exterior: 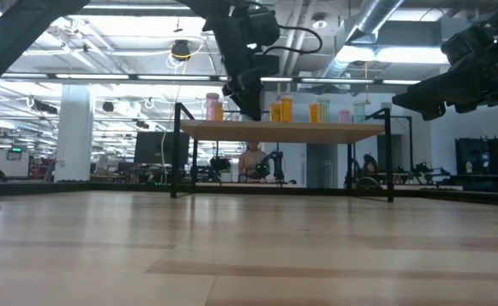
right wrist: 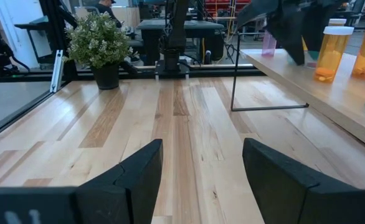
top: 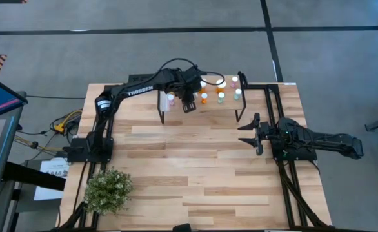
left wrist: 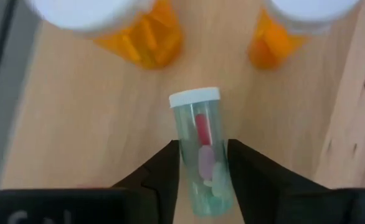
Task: Pick and place medicine bottles onto shelf by color
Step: Remove the small blue pill bottle from the shelf
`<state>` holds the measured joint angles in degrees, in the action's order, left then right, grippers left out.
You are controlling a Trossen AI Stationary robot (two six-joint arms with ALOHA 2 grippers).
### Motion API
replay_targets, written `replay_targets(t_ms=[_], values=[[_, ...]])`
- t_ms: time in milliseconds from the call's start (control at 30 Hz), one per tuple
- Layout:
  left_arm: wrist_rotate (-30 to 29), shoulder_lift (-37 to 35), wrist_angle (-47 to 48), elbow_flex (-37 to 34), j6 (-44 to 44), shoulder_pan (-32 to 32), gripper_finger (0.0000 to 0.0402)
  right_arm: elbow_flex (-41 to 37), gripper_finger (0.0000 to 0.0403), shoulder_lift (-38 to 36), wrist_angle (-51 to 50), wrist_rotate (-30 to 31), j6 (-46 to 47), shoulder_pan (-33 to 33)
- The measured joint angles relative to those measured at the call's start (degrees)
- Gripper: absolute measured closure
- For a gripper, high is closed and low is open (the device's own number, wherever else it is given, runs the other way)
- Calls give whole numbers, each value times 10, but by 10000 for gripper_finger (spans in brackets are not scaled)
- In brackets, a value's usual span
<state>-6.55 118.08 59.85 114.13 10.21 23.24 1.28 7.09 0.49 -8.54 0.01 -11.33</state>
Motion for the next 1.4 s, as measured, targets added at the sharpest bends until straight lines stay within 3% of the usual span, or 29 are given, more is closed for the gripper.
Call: replay_targets(t_ms=[167,300,433,767,1100,1400], values=[[1,3,-2,-1,-5,0,244,0,158,0,0,0,0,0],[-1,3,-4,-1,-9,0,236,0,158,0,0,0,0,0],[-6,3,-6,-1,-10,0,256,0,158,0,0,0,0,0],[-8,2,-10,0,-10,0,347,0,158,0,0,0,0,0],[-1,-6,-56,0,-22,-3,320,0,158,0,0,0,0,0],[-2,-60,-99,0,-26,-22,325,0,158,0,0,0,0,0]])
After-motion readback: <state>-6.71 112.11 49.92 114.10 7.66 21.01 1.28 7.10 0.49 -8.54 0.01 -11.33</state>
